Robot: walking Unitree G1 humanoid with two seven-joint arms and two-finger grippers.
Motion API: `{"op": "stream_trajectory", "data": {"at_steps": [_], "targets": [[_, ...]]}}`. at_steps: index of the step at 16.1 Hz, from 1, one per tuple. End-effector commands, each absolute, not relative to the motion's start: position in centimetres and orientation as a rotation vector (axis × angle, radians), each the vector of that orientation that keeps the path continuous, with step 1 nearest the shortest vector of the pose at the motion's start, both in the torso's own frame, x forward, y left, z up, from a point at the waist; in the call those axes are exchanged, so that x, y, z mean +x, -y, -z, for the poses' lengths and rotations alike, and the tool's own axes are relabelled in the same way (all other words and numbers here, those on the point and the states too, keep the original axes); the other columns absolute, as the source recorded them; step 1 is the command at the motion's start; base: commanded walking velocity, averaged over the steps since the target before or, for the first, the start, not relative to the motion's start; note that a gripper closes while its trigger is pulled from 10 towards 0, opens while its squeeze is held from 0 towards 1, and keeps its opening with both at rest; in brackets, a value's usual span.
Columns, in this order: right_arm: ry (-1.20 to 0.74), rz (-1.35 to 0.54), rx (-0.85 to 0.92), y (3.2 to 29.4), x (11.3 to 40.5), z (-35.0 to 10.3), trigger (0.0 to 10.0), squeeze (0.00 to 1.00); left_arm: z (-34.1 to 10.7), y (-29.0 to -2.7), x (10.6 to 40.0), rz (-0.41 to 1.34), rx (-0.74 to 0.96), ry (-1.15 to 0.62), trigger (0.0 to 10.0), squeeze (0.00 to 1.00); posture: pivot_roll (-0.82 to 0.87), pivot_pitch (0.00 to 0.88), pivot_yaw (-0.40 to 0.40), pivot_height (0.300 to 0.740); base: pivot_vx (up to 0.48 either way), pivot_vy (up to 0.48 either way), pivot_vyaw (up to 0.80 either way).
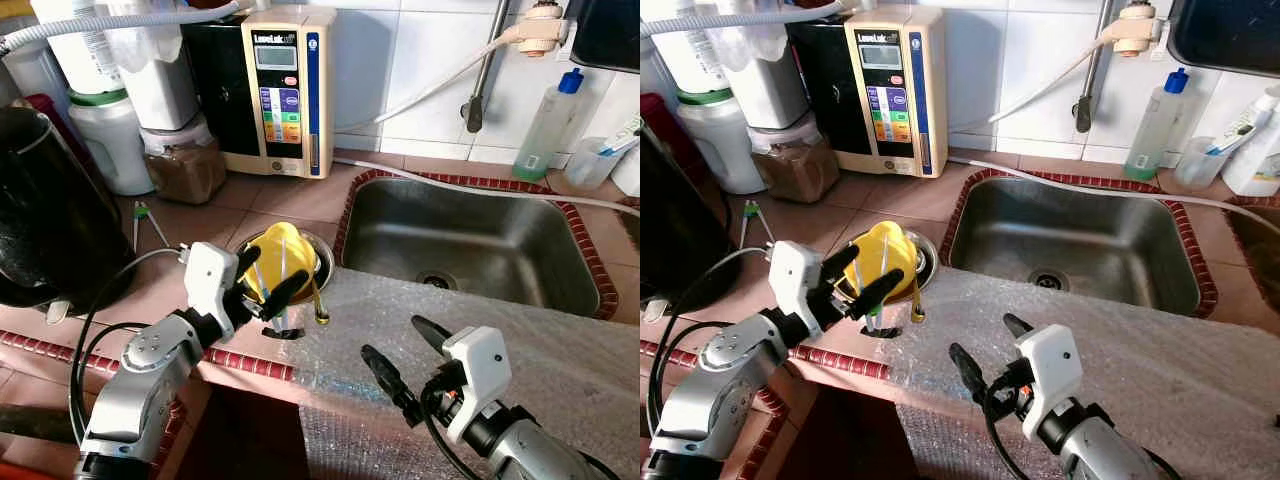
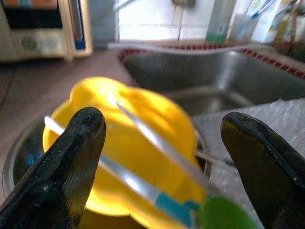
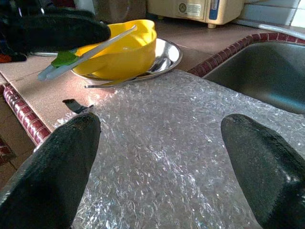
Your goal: Kitchen organization
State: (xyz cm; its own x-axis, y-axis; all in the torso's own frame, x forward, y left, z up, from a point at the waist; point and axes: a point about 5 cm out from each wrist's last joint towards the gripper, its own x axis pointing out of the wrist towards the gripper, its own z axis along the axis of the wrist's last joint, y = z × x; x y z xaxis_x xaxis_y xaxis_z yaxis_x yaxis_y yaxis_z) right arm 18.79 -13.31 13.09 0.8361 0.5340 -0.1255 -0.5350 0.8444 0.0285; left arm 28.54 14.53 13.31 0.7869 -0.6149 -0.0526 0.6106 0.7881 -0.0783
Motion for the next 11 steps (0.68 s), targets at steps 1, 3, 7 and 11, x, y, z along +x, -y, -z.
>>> {"op": "stream_trajectory", "data": {"at_steps": [1, 3, 7, 11], "targets": [[-0.129, -0.563, -0.018, 13.3, 18.7, -13.0, 10.0, 0.00, -13.3, -14.6, 28.8, 0.653, -0.049, -0.099, 10.0, 0.00, -0.04, 0.030, 0.060, 0.740, 0.000, 0.000, 0.00], [-0.128, -0.565, -0.025, 13.2, 18.7, -13.0, 10.0, 0.00, -13.2, -14.5, 29.0, 0.641, -0.053, -0.129, 10.0, 0.00, -0.04, 0.031, 0.063, 0.740, 0.000, 0.000, 0.00], [-0.122, -0.550, -0.027, 13.4, 18.8, -12.9, 10.0, 0.00, -15.6, -14.9, 30.0, 0.573, -0.128, -0.012, 10.0, 0.00, -0.03, 0.031, 0.062, 0.740, 0.000, 0.000, 0.00], [-0.115, -0.548, -0.040, 13.5, 19.1, -12.9, 10.0, 0.00, -18.1, -17.2, 30.1, 0.408, -0.146, 0.110, 10.0, 0.00, -0.01, 0.026, 0.049, 0.740, 0.000, 0.000, 0.00]]}}
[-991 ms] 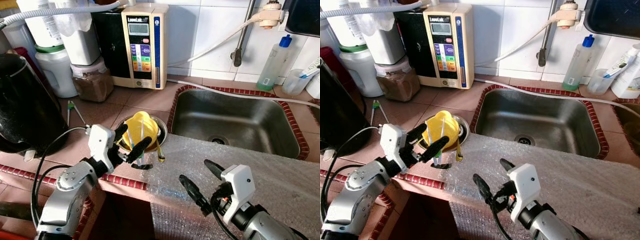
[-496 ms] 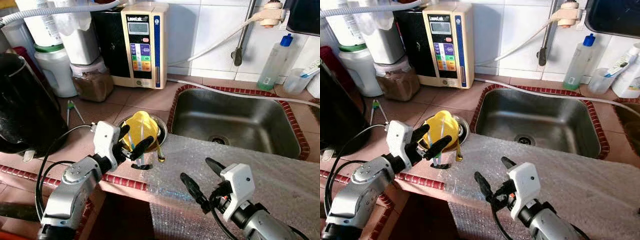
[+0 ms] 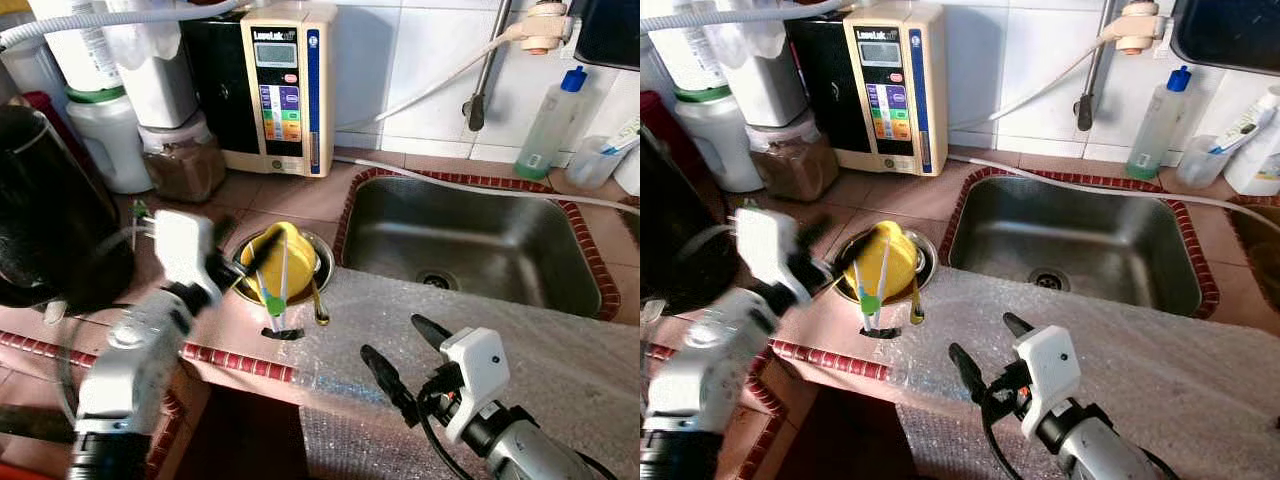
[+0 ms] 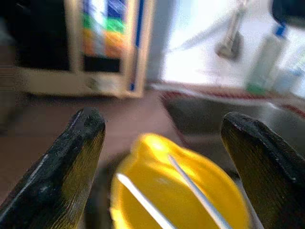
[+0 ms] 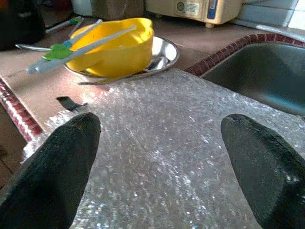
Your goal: Kitchen organization
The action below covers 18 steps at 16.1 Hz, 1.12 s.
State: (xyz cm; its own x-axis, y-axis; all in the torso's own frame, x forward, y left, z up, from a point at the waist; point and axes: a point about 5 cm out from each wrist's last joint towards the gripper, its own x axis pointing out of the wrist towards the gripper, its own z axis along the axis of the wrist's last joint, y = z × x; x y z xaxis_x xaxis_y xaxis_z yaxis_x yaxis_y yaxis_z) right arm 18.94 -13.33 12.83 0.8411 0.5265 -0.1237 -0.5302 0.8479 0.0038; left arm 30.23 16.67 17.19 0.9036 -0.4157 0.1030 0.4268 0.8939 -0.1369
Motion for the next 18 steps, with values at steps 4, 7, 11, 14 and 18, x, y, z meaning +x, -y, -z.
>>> {"op": "stream_trajectory", "data": {"at_steps": [4, 7, 11, 14, 18], "targets": [[-0.112, -0.563, -0.049, 13.7, 19.1, -12.8, 10.0, 0.00, -17.1, -19.6, 28.9, 0.256, -0.170, 0.088, 10.0, 0.00, 0.02, 0.014, 0.030, 0.740, 0.000, 0.000, 0.00], [-0.066, -0.559, -0.062, 13.3, 19.9, -13.1, 10.0, 0.00, -17.1, -19.6, 28.7, 0.239, -0.136, 0.111, 10.0, 0.00, 0.03, 0.000, 0.022, 0.740, 0.000, 0.000, 0.00], [0.007, -0.450, -0.075, 14.0, 20.8, -14.3, 10.0, 0.00, -17.2, -19.4, 27.6, 0.236, -0.081, 0.132, 10.0, 0.00, 0.06, 0.000, 0.016, 0.740, 0.000, 0.000, 0.00], [-0.003, -0.444, -0.074, 14.2, 21.0, -13.9, 10.0, 0.00, -17.1, -20.1, 26.1, 0.282, -0.076, 0.109, 10.0, 0.00, 0.10, 0.000, 0.006, 0.740, 0.000, 0.000, 0.00], [-0.068, -0.607, -0.039, 12.5, 21.2, -13.0, 10.0, 0.00, -16.9, -19.7, 24.4, 0.446, -0.043, 0.066, 10.0, 0.00, 0.12, 0.000, 0.006, 0.740, 0.000, 0.000, 0.00]]}}
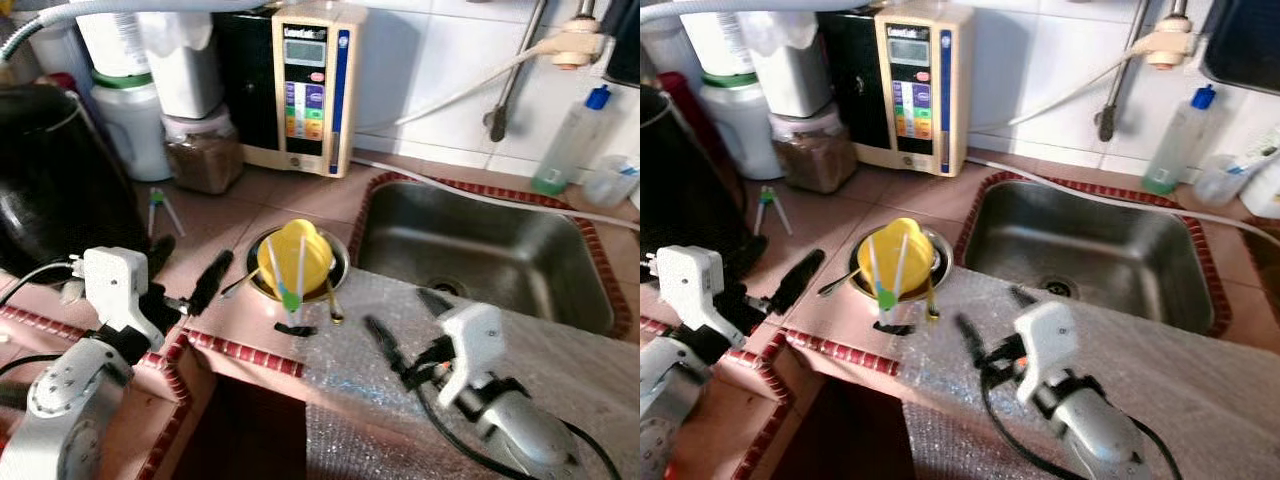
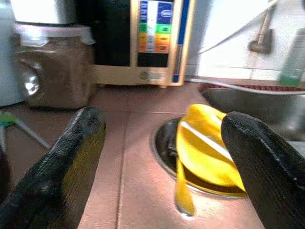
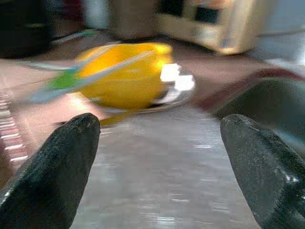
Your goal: Kitchen organization
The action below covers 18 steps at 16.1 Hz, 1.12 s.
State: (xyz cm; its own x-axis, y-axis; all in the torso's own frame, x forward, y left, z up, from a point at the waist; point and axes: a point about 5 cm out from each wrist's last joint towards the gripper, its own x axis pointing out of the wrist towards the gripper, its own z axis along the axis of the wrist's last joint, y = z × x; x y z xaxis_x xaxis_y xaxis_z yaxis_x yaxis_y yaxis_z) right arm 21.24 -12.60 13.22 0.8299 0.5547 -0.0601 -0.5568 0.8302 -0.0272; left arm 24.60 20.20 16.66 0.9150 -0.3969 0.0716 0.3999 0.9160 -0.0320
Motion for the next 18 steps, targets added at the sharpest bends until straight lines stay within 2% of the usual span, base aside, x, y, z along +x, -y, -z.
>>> {"op": "stream_trajectory", "data": {"at_steps": [1, 4, 7, 12, 15, 18], "targets": [[-0.092, -0.636, -0.011, 12.4, 20.9, -12.8, 10.0, 0.00, -16.9, -19.6, 24.5, 0.457, -0.035, 0.063, 10.0, 0.00, 0.12, 0.000, 0.007, 0.740, 0.000, 0.000, 0.00], [-0.149, -0.687, 0.028, 12.8, 19.3, -12.3, 10.0, 0.00, -16.7, -19.0, 24.6, 0.526, -0.028, 0.049, 10.0, 0.00, 0.09, 0.004, 0.006, 0.740, 0.000, 0.000, 0.00], [-0.070, -0.611, -0.042, 14.5, 18.6, -12.9, 10.0, 0.00, -16.4, -18.9, 24.6, 0.547, -0.010, 0.050, 10.0, 0.00, 0.07, 0.015, 0.009, 0.740, 0.000, 0.000, 0.00], [-0.181, -0.680, 0.082, 15.4, 15.3, -11.8, 10.0, 0.00, -16.0, -18.9, 24.5, 0.606, 0.014, 0.046, 10.0, 0.00, 0.06, 0.031, 0.022, 0.740, 0.000, 0.000, 0.00], [-0.187, -0.699, 0.073, 15.2, 15.3, -11.7, 10.0, 0.00, -13.8, -19.7, 24.9, 0.697, -0.013, -0.025, 10.0, 0.00, 0.06, 0.034, 0.021, 0.740, 0.000, 0.000, 0.00], [-0.177, -0.731, 0.056, 14.8, 15.6, -11.9, 10.0, 0.00, -13.6, -19.1, 25.6, 0.716, -0.058, -0.055, 10.0, 0.00, 0.06, 0.030, 0.022, 0.740, 0.000, 0.000, 0.00]]}}
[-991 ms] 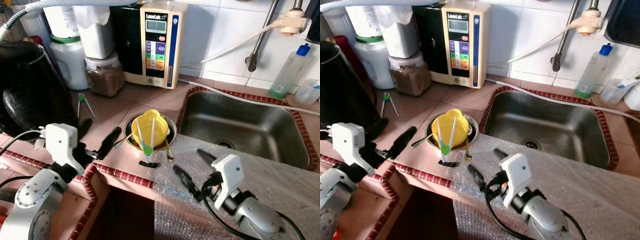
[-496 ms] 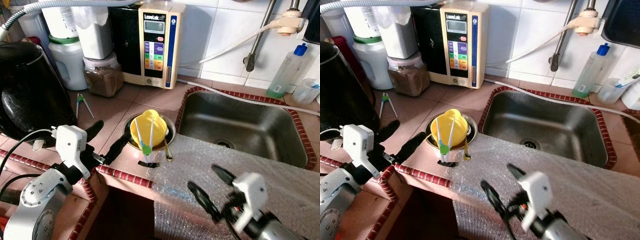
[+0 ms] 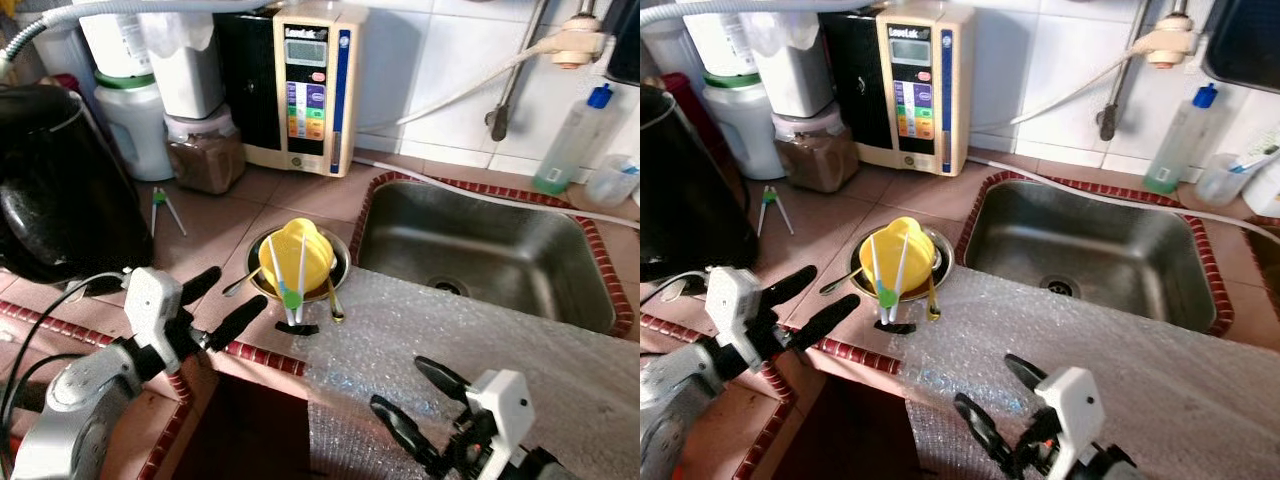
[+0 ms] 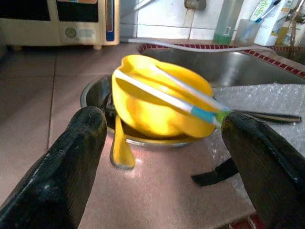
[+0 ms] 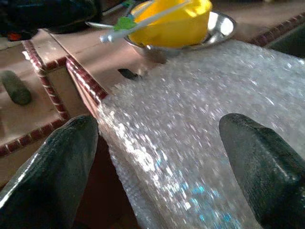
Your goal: Kitchen organization
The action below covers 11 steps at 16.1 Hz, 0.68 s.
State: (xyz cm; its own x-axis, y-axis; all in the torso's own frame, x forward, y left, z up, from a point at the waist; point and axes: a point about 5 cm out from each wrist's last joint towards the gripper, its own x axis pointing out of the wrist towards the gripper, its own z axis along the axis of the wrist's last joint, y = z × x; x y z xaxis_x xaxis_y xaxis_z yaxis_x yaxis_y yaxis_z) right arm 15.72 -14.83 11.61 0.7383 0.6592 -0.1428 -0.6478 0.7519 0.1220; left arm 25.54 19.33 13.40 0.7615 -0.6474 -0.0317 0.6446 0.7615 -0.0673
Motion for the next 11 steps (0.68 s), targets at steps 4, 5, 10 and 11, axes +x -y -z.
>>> {"op": "stream_trajectory", "data": {"at_steps": [4, 5, 10, 11], "targets": [[-0.179, -0.751, 0.044, 14.2, 15.5, -11.8, 10.0, 0.00, -16.1, -17.4, 27.4, 0.727, -0.088, 0.050, 10.0, 0.00, 0.05, 0.031, 0.030, 0.740, 0.000, 0.000, 0.00], [-0.181, -0.752, 0.045, 14.1, 15.5, -11.7, 10.0, 0.00, -16.7, -17.1, 27.4, 0.717, -0.089, 0.071, 10.0, 0.00, 0.05, 0.031, 0.030, 0.740, 0.000, 0.000, 0.00], [-0.188, -0.761, 0.029, 14.1, 15.5, -11.5, 10.0, 0.00, -18.0, -15.0, 26.9, 0.832, -0.086, 0.034, 10.0, 0.00, 0.04, 0.029, 0.032, 0.740, 0.000, 0.000, 0.00], [-0.191, -0.766, 0.021, 14.1, 15.5, -11.4, 10.0, 0.00, -17.9, -14.5, 26.8, 0.871, -0.084, 0.012, 10.0, 0.00, 0.04, 0.026, 0.032, 0.740, 0.000, 0.000, 0.00]]}}
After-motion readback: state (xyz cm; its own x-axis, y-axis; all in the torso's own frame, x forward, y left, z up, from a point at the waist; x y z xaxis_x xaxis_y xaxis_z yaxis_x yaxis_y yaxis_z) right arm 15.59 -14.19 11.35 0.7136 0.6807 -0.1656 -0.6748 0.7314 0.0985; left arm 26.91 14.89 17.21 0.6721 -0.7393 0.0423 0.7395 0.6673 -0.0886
